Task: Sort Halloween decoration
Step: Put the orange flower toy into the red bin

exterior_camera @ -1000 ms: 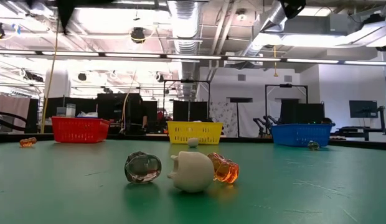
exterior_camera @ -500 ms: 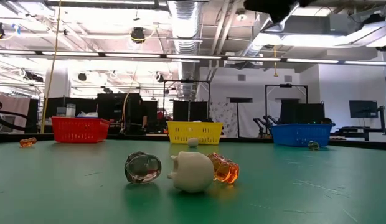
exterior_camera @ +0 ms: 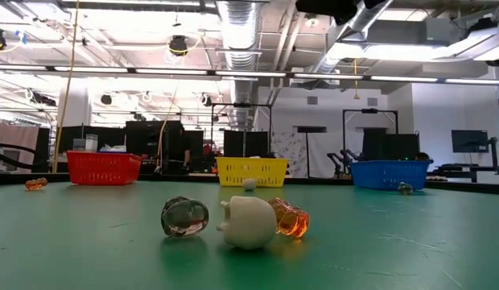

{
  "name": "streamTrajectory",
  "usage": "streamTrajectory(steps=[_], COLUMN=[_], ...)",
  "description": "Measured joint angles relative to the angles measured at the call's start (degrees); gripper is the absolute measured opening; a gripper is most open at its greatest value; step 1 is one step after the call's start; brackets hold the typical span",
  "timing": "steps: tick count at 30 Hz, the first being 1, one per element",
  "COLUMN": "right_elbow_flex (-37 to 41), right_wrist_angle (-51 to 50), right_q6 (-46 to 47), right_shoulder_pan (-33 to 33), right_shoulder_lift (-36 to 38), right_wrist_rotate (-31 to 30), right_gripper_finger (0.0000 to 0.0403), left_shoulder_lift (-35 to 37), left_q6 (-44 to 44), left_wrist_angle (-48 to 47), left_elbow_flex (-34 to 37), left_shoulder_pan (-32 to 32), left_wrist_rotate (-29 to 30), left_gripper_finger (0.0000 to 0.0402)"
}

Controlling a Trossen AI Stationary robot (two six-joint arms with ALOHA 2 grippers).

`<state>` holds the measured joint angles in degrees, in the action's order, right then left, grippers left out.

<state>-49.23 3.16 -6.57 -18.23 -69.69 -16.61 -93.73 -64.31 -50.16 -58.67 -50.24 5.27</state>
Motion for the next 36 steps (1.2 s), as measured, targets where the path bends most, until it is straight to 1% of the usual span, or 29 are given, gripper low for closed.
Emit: streamTrajectory(steps=[5,10,13,26,29,36], right_elbow_flex=[0.0,0.0,0.0,0.0,0.0,0.0], right_wrist_angle=[-0.4,-0.6,-0.6,-0.6,-0.6,-0.6], right_q6=[0.0,0.0,0.1,0.1,0.1,0.1], right_shoulder_pan=[0.0,0.0,0.0,0.0,0.0,0.0], right_shoulder_lift=[0.0,0.0,0.0,0.0,0.0,0.0], right_wrist_rotate=[0.2,0.2,0.2,0.2,0.2,0.2], right_gripper_finger=[0.0175,0.0176,0.0176,0.0176,0.0176,0.0176], left_shoulder_lift=[3.9,4.3,4.3,4.1,4.1,4.1], left_q6=[-3.5,-4.3,-4.3,-3.5,-2.8,-1.0], left_wrist_angle=[5.6,9.4,11.3,11.6,11.8,11.9], left_elbow_flex=[5.9,9.7,10.7,12.1,12.1,12.1], left_shoulder_pan=[0.0,0.0,0.0,0.0,0.0,0.0], left_wrist_rotate=[0.7,-0.4,-0.5,-1.4,-1.4,-1.6], left_gripper_finger=[0.0174,0.0174,0.0174,0.0171,0.0155,0.0087])
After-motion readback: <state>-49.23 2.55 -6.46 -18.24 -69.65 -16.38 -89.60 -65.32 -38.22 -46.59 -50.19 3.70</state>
